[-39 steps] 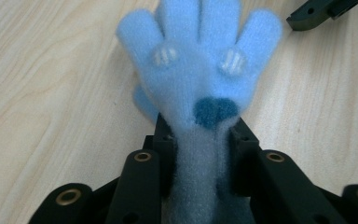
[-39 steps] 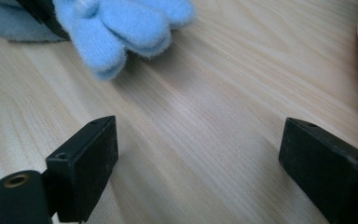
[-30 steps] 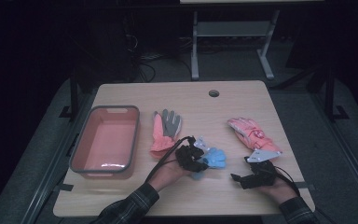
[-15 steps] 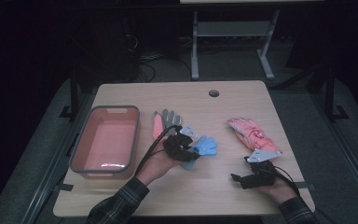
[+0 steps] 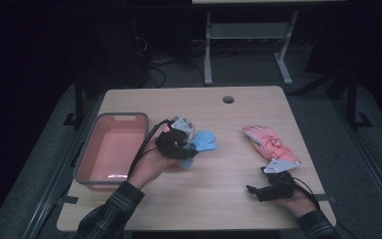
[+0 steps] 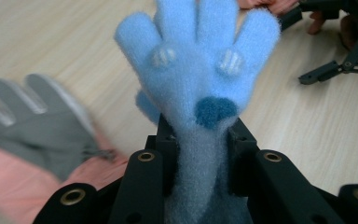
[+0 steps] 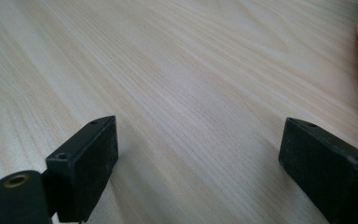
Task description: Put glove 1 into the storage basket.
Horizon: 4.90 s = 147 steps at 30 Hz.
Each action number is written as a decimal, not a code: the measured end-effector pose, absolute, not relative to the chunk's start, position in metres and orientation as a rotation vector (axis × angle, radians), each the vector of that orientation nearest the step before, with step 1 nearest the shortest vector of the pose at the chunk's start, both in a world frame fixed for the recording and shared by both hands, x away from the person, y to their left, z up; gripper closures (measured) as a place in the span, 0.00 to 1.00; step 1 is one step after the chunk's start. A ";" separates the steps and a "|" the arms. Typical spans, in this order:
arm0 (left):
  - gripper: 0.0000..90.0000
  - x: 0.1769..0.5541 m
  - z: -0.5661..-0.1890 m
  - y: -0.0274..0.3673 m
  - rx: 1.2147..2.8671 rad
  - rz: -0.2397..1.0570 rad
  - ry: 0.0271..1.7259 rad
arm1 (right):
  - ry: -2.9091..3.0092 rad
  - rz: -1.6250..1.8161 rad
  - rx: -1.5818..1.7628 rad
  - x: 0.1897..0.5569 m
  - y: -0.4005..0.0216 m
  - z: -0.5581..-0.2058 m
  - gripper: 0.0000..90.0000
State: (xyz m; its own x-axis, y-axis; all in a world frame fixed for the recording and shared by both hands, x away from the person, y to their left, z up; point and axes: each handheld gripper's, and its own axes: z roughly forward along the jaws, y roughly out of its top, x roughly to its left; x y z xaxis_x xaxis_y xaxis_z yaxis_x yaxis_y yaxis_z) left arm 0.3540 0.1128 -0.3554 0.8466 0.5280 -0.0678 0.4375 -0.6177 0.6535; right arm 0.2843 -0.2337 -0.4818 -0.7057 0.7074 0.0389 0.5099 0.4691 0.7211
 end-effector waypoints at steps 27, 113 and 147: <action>0.80 0.365 -0.329 0.254 2.176 0.406 1.064 | 2.453 1.066 1.050 0.284 -0.234 -0.482 0.12; 0.25 0.332 -0.365 0.149 2.269 0.213 0.866 | 2.451 1.067 1.050 0.284 -0.234 -0.482 0.12; 0.24 0.280 -0.453 0.140 2.346 0.221 0.735 | 2.564 1.211 0.997 0.302 -0.192 -0.461 0.57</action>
State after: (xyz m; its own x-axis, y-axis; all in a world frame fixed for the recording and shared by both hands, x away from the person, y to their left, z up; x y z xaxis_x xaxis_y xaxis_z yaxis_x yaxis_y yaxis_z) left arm 0.2799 0.1397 -0.4527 0.8275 0.5604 -0.0340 0.4486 -0.6235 0.6404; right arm 0.3018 -0.1916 -0.4614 -0.7717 0.6180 0.1503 0.5085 0.4576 0.7294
